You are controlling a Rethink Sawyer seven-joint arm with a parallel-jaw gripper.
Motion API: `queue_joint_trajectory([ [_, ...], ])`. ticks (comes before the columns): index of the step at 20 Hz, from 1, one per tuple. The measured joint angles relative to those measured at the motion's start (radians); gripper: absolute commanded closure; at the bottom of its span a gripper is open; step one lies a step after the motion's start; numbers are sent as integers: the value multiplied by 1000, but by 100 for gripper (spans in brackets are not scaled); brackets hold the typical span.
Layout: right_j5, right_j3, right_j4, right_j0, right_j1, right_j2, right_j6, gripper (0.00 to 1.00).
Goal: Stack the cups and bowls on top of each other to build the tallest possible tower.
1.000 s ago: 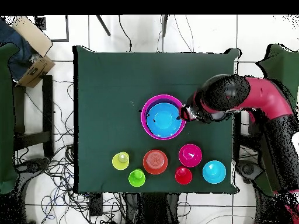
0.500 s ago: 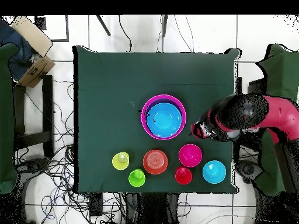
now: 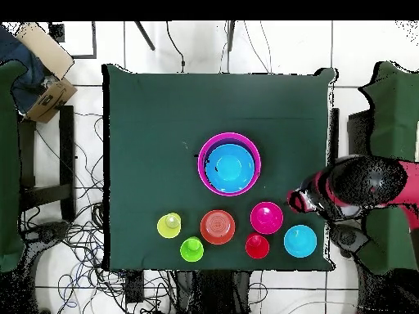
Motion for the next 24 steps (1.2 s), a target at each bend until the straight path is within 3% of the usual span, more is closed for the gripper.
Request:
queue_joint_trajectory([
  [10,-89,79,-6,-77,0,23,0,0],
  [24,-115,137,-16,-78,-3,34,0,0],
])
